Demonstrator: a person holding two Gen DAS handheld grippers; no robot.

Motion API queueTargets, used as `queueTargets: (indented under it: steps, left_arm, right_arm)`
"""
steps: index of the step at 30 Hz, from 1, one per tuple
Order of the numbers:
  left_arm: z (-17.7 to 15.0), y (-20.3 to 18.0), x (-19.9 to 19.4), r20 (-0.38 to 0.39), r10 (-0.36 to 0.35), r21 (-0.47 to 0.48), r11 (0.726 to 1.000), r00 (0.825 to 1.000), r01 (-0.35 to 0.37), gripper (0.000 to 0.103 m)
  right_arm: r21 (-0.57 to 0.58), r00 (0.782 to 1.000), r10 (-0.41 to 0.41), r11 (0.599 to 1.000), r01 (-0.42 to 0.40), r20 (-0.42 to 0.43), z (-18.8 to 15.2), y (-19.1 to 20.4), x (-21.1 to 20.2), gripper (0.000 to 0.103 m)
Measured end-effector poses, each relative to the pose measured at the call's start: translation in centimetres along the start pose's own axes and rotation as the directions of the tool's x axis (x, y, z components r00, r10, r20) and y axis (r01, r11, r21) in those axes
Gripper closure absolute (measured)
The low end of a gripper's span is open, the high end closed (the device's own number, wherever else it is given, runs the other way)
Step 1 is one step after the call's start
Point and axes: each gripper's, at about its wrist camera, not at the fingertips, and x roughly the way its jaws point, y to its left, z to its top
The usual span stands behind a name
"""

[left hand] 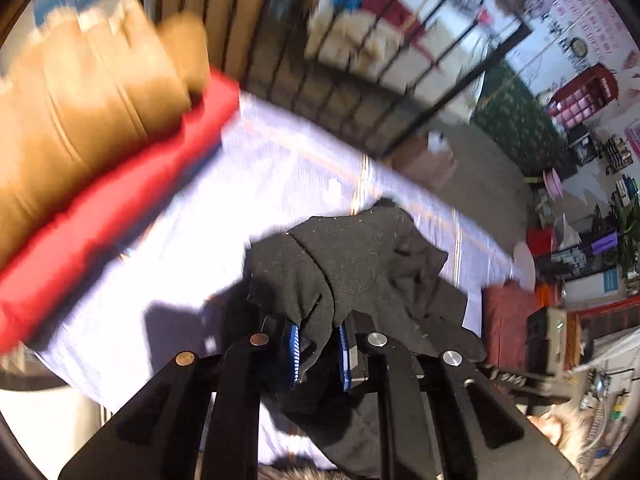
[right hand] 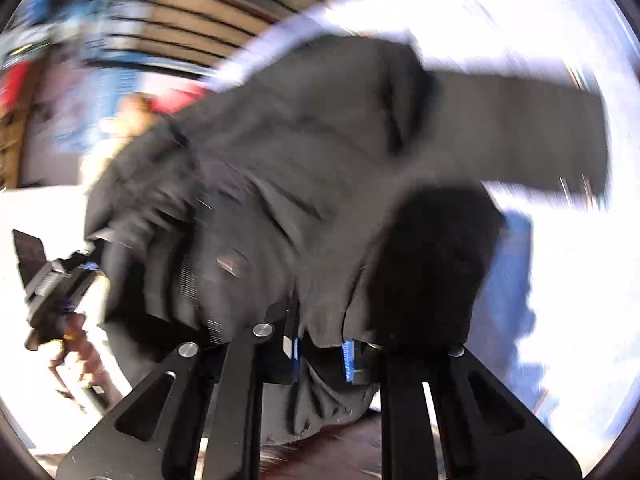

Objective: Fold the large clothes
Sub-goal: 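Lift the black jacket with both grippers and shake it out above the bed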

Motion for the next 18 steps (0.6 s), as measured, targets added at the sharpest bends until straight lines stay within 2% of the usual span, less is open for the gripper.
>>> queueTargets:
  steps: [2,4,5,6,7,9,10,11,12,13,14,15,16,18]
  left_arm:
    - [1.6,-0.4,-5.7,0.124,0.003,0.018,1.000,0.992,-0.005,0.090]
    - [2.3,-1.4,-13.1,0.279,0.009,0.057,0.998,0.960,-0.026,0.091]
    - [2.2,-2.1,-16.2,0.329,0.021,0.078,0.996,0.944,-0.049,0.091]
    - [1.8,-2.9,-19.5,0.382,0.023,0.100,0.993,0.924,-0.066,0.091]
    - [1.1,-3.6,-22.7,0.440,0.019,0.123,0.989,0.898,-0.082,0.091]
    - [-0.7,-5.5,-28.0,0.530,-0.020,0.187,0.978,0.848,-0.094,0.091]
    - [-1.7,-6.8,-30.2,0.563,-0.051,0.237,0.966,0.825,-0.102,0.091]
    - [-2.9,-8.0,-32.0,0.594,-0.085,0.289,0.950,0.800,-0.114,0.091]
    - [-3.9,-9.2,-33.2,0.603,-0.132,0.346,0.932,0.787,-0.108,0.091]
    - [-4.5,-10.0,-33.7,0.594,-0.181,0.389,0.917,0.784,-0.083,0.091]
    - [-4.9,-10.8,-33.6,0.557,-0.247,0.431,0.902,0.793,-0.022,0.091]
    - [-5.0,-11.5,-32.7,0.494,-0.305,0.472,0.881,0.814,0.044,0.090]
    - [-5.1,-12.4,-31.5,0.422,-0.347,0.504,0.858,0.837,0.101,0.089]
    - [-5.0,-14.0,-26.6,0.228,-0.423,0.506,0.821,0.877,0.265,0.084]
  right_arm:
    - [-0.172,0.997,0.057,0.984,-0.047,0.053,2.9,6.2,-2.2,0.088]
    - [-0.336,0.987,0.144,0.936,-0.109,0.079,5.3,13.0,-5.0,0.088]
    - [-0.418,0.975,0.208,0.895,-0.157,0.080,6.0,17.1,-6.4,0.089]
    - [-0.496,0.962,0.260,0.848,-0.187,0.082,6.3,20.7,-7.9,0.089]
    - [-0.585,0.946,0.313,0.783,-0.211,0.078,6.2,24.4,-9.5,0.089]
    - [-0.697,0.906,0.420,0.662,-0.276,0.040,6.0,28.2,-12.7,0.089]
    - [-0.745,0.881,0.473,0.592,-0.307,0.013,5.5,30.2,-14.1,0.089]
    - [-0.790,0.845,0.535,0.512,-0.338,-0.015,5.1,31.9,-16.1,0.089]
    - [-0.808,0.812,0.582,0.458,-0.372,-0.044,4.8,32.8,-17.6,0.089]
    - [-0.807,0.781,0.618,0.415,-0.420,-0.090,4.8,33.4,-19.0,0.089]
    - [-0.796,0.765,0.634,0.404,-0.450,-0.110,4.8,32.1,-20.0,0.089]
    - [-0.787,0.760,0.642,0.415,-0.457,-0.102,5.3,31.3,-20.6,0.089]
    - [-0.781,0.771,0.633,0.442,-0.441,-0.077,5.6,30.2,-20.8,0.088]
    - [-0.757,0.855,0.517,0.573,-0.315,0.035,6.6,25.9,-20.7,0.088]
